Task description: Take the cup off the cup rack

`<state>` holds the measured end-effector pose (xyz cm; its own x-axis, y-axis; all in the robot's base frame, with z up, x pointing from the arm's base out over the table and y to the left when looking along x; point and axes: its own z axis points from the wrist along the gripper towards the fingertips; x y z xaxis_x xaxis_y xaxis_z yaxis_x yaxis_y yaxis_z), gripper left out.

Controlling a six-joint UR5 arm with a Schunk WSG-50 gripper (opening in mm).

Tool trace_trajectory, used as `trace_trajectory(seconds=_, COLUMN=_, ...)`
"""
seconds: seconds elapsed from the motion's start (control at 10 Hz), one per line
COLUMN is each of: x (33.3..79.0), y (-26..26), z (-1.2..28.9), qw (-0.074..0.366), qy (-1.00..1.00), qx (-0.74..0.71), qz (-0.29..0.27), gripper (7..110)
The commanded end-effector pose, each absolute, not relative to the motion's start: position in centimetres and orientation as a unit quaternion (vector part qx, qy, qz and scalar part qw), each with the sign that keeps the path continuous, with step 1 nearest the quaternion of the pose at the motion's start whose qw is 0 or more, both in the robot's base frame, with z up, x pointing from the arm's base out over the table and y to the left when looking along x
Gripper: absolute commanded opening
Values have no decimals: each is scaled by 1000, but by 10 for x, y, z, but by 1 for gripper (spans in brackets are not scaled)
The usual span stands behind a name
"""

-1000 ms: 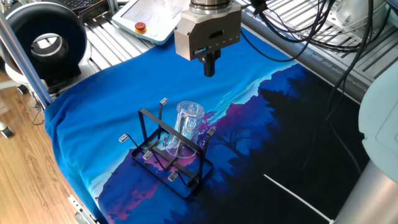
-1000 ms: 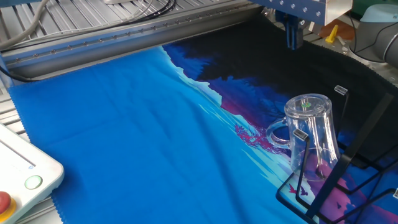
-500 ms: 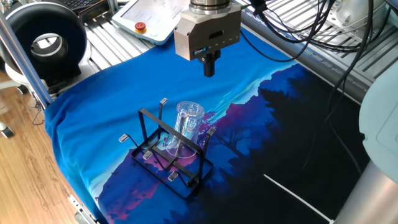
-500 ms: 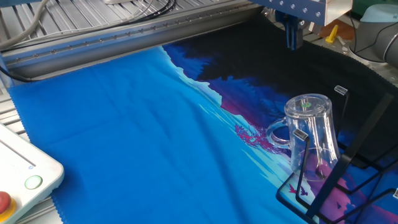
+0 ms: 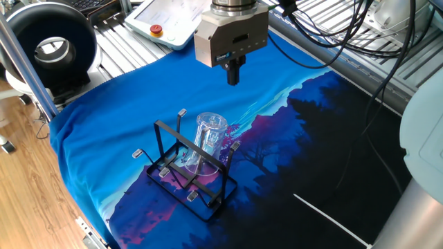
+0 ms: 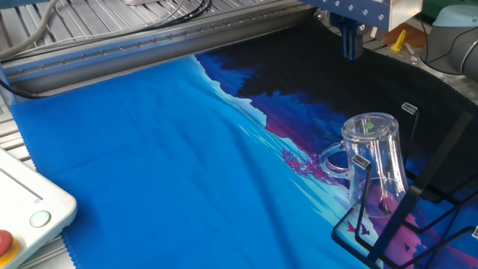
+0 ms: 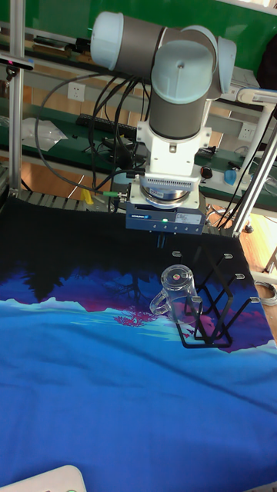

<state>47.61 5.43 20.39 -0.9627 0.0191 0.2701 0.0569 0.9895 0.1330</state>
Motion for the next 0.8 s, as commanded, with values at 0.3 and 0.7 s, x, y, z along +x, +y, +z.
trace_trajectory(seconds=0.3, x=474, y=67, z=206, qw=139, qy=-986, qx=-24, qz=-89, gripper=7)
trace_trajectory(seconds=0.7, x=466, y=98, z=191, qw=131, qy=-986, qx=1, qz=-107, gripper=7)
